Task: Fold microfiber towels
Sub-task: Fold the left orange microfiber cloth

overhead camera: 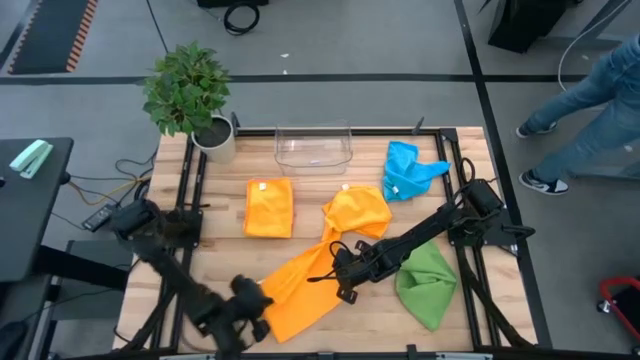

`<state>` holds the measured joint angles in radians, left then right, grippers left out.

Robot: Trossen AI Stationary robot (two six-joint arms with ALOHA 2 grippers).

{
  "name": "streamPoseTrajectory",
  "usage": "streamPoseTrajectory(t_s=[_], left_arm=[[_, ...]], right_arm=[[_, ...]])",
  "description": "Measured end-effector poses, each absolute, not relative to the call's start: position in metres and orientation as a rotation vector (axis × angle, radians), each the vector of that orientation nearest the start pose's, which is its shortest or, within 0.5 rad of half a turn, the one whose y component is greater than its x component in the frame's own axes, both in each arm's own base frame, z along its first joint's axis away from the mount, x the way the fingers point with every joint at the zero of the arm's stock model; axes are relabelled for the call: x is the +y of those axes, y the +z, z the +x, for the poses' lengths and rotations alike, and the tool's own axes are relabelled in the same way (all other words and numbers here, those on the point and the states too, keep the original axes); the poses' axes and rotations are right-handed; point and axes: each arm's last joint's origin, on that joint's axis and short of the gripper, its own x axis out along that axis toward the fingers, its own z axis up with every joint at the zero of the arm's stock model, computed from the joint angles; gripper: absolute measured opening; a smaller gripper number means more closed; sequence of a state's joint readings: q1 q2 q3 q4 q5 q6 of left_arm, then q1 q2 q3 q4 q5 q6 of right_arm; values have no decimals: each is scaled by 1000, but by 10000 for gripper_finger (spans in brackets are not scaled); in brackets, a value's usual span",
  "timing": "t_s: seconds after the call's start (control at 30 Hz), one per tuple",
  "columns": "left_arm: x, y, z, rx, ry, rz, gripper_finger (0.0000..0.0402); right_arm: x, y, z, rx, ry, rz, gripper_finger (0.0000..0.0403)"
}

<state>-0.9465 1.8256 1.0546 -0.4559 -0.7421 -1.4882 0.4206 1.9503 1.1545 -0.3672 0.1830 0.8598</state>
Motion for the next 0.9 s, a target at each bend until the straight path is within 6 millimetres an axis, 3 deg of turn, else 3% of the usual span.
streamPoseTrajectory(t_s=[0.1,0.17,0.37,0.5,0.77,0.9], left_arm=[[-263,147,189,577,525,-613,8],[-260,144,186,542,581,-674,10],[-249,135,203,641,651,-717,29],[-247,136,205,691,647,-705,59],[-251,174,183,802,538,-783,177],[-248,193,177,631,486,-719,211]], right_arm=[[146,127,340,1104,-264,407,3],[146,127,340,1105,-260,401,3],[147,128,340,1108,-248,406,3],[147,128,340,1119,-232,414,3],[148,128,340,1120,-222,413,3],[148,128,340,1122,-219,411,3]])
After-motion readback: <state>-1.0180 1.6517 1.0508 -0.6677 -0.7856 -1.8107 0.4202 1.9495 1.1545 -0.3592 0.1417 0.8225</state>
